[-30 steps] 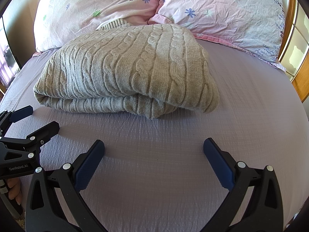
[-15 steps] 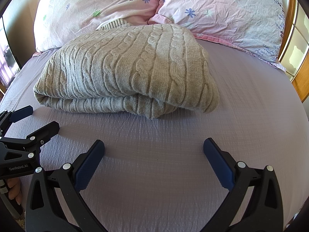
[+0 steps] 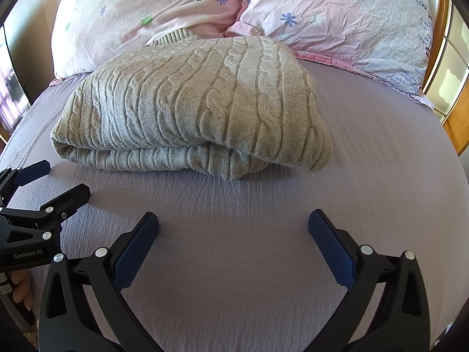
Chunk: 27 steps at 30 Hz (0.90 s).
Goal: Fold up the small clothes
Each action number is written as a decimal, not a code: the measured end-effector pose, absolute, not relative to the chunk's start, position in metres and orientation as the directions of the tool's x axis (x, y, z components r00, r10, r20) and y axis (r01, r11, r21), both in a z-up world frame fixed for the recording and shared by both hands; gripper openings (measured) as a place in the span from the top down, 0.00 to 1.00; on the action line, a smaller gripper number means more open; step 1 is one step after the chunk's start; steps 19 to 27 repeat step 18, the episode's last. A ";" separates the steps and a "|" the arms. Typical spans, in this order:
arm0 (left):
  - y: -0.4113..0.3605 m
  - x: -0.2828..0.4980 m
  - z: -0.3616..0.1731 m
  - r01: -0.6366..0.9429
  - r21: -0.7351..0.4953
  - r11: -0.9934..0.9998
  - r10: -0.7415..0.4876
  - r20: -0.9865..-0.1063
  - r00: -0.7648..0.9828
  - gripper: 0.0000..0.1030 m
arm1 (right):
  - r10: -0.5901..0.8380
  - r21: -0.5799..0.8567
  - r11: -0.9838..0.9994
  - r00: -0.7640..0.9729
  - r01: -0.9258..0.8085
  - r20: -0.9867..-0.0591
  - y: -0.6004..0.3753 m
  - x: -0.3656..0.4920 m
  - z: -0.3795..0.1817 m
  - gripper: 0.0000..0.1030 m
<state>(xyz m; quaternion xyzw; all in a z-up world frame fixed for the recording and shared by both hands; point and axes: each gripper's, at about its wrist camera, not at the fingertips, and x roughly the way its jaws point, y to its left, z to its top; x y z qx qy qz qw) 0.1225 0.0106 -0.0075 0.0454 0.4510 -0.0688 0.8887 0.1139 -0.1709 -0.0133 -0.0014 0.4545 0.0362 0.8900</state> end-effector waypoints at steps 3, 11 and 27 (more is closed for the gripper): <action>0.010 0.123 -0.007 0.163 0.019 0.986 -0.081 -0.808 0.584 0.02 | 0.063 0.030 0.997 0.584 -0.066 -0.809 -0.171 0.114 -0.013 0.01; 0.011 0.122 -0.007 0.152 0.020 0.988 -0.073 -0.809 0.583 0.02 | 0.063 0.030 0.997 0.584 -0.066 -0.809 -0.171 0.114 -0.013 0.01; 0.011 0.122 -0.007 0.151 0.020 0.988 -0.073 -0.809 0.584 0.02 | 0.063 0.030 0.997 0.584 -0.066 -0.809 -0.171 0.114 -0.013 0.01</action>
